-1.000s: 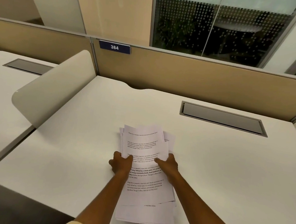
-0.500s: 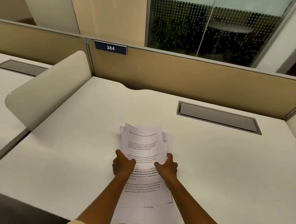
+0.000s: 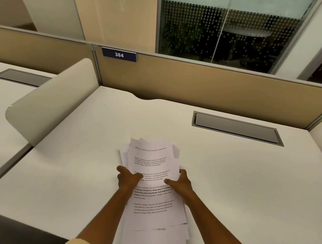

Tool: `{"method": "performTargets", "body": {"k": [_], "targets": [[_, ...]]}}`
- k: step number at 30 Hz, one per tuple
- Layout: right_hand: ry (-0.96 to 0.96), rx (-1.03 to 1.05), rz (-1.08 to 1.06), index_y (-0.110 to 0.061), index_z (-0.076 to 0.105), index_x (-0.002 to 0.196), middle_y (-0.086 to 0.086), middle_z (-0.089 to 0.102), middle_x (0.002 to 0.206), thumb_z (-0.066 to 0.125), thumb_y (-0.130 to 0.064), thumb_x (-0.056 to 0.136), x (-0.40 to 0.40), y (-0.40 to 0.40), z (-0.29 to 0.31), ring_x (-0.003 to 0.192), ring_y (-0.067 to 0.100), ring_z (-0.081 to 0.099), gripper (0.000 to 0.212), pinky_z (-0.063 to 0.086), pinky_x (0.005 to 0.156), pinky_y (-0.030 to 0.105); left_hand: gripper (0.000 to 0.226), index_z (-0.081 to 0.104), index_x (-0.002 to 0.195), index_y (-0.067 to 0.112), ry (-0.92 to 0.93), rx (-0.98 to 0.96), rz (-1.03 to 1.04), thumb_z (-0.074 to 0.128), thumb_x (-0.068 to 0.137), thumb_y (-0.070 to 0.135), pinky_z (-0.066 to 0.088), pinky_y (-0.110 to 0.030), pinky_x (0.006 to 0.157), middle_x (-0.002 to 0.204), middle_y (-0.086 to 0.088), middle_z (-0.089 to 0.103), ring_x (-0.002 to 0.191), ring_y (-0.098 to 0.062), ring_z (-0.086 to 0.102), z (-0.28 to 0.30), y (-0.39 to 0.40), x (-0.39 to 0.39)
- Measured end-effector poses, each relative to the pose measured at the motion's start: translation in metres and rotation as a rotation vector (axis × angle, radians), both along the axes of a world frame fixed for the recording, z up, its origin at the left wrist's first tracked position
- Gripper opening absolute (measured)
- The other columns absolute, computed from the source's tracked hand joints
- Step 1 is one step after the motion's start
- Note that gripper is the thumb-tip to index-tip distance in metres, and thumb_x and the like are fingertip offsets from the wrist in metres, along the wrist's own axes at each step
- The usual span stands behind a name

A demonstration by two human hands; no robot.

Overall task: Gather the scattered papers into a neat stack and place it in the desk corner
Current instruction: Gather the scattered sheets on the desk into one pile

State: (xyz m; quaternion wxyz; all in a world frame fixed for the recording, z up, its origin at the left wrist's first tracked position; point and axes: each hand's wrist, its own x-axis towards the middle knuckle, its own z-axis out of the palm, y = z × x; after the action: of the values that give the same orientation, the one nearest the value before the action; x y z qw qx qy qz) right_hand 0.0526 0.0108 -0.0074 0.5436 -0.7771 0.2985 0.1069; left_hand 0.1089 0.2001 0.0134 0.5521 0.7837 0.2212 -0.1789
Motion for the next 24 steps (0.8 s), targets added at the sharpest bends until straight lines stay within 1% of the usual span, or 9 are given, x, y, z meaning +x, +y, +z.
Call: {"method": "performTargets", "body": {"k": [4, 6, 8, 10, 12, 14, 16, 20, 24], "targets": [[-0.032, -0.031, -0.002, -0.021, 0.035, 0.136, 0.003, 0.059, 0.13, 0.078, -0.035, 0.076, 0.006, 0.002, 0.003, 0.104, 0.018, 0.059, 0.074, 0.052, 0.091, 0.032, 0.066, 0.023, 0.124, 0.01, 0.006, -0.031, 0.051, 0.07, 0.078, 0.004, 0.056, -0.05, 0.09, 0.125, -0.019, 0.057, 0.105, -0.039, 0.062, -0.004, 0.001, -0.002], [-0.029, -0.026, 0.002, -0.021, 0.036, 0.135, 0.003, 0.059, 0.129, 0.078, -0.036, 0.076, 0.01, 0.001, 0.004, 0.108, 0.02, 0.06, 0.074, 0.052, 0.094, 0.034, 0.062, 0.024, 0.121, 0.012, 0.01, -0.059, 0.099, 0.069, 0.079, 0.001, 0.057, -0.051, 0.087, 0.123, -0.019, 0.056, 0.101, -0.039, 0.062, -0.004, 0.001, -0.002], [-0.02, -0.006, -0.003, -0.02, 0.037, 0.136, 0.003, 0.059, 0.13, 0.078, -0.036, 0.076, 0.01, 0.0, 0.004, 0.111, 0.021, 0.06, 0.074, 0.051, 0.095, 0.035, 0.052, 0.029, 0.114, 0.012, 0.02, -0.053, 0.143, 0.067, 0.08, 0.001, 0.058, -0.051, 0.084, 0.121, -0.02, 0.057, 0.099, -0.04, 0.063, -0.003, 0.001, -0.001], [-0.016, 0.016, -0.016, -0.019, 0.038, 0.136, 0.004, 0.058, 0.131, 0.077, -0.033, 0.077, 0.008, -0.001, 0.002, 0.108, 0.02, 0.059, 0.072, 0.051, 0.094, 0.034, 0.042, 0.041, 0.112, 0.008, 0.025, 0.023, 0.135, 0.066, 0.08, 0.002, 0.058, -0.05, 0.084, 0.12, -0.02, 0.061, 0.098, -0.04, 0.064, -0.001, 0.002, 0.0], [-0.016, 0.034, -0.029, -0.018, 0.039, 0.137, 0.005, 0.058, 0.132, 0.076, -0.029, 0.079, 0.006, -0.001, -0.001, 0.106, 0.018, 0.058, 0.069, 0.051, 0.094, 0.032, 0.037, 0.051, 0.113, 0.005, 0.01, 0.171, 0.059, 0.067, 0.08, 0.003, 0.057, -0.051, 0.087, 0.118, -0.02, 0.064, 0.099, -0.04, 0.065, 0.001, 0.004, 0.003], [-0.009, 0.029, -0.038, -0.016, 0.041, 0.136, 0.006, 0.058, 0.133, 0.074, -0.025, 0.081, 0.003, 0.0, -0.003, 0.105, 0.018, 0.057, 0.065, 0.049, 0.09, 0.03, 0.035, 0.056, 0.113, 0.006, -0.007, 0.325, -0.042, 0.067, 0.08, 0.006, 0.055, -0.051, 0.09, 0.117, -0.018, 0.065, 0.101, -0.04, 0.065, 0.003, 0.007, 0.005], [0.001, 0.012, -0.046, -0.013, 0.042, 0.136, 0.008, 0.057, 0.133, 0.073, -0.022, 0.082, 0.0, 0.0, -0.004, 0.11, 0.022, 0.059, 0.062, 0.049, 0.091, 0.03, 0.034, 0.058, 0.113, 0.007, -0.02, 0.396, -0.121, 0.067, 0.08, 0.008, 0.056, -0.049, 0.089, 0.116, -0.016, 0.066, 0.101, -0.039, 0.066, 0.004, 0.011, 0.008], [0.008, -0.008, -0.041, -0.01, 0.044, 0.136, 0.009, 0.057, 0.134, 0.072, -0.018, 0.083, -0.003, -0.003, -0.004, 0.118, 0.027, 0.059, 0.061, 0.05, 0.098, 0.035, 0.031, 0.06, 0.113, 0.009, -0.068, 0.305, -0.185, 0.059, 0.083, 0.005, 0.056, -0.046, 0.089, 0.115, -0.014, 0.068, 0.1, -0.037, 0.065, -0.003, 0.017, 0.01], [-0.018, 0.01, -0.093, -0.007, 0.058, 0.127, 0.009, 0.066, 0.125, 0.072, -0.013, 0.081, -0.007, -0.013, -0.007, 0.11, 0.027, 0.065, 0.048, 0.054, 0.096, 0.037, 0.041, 0.056, 0.128, 0.013, -0.202, 0.219, -0.25, 0.056, 0.088, 0.004, 0.055, -0.047, 0.091, 0.119, -0.013, 0.066, 0.103, -0.036, 0.066, -0.005, 0.017, 0.009]]}}
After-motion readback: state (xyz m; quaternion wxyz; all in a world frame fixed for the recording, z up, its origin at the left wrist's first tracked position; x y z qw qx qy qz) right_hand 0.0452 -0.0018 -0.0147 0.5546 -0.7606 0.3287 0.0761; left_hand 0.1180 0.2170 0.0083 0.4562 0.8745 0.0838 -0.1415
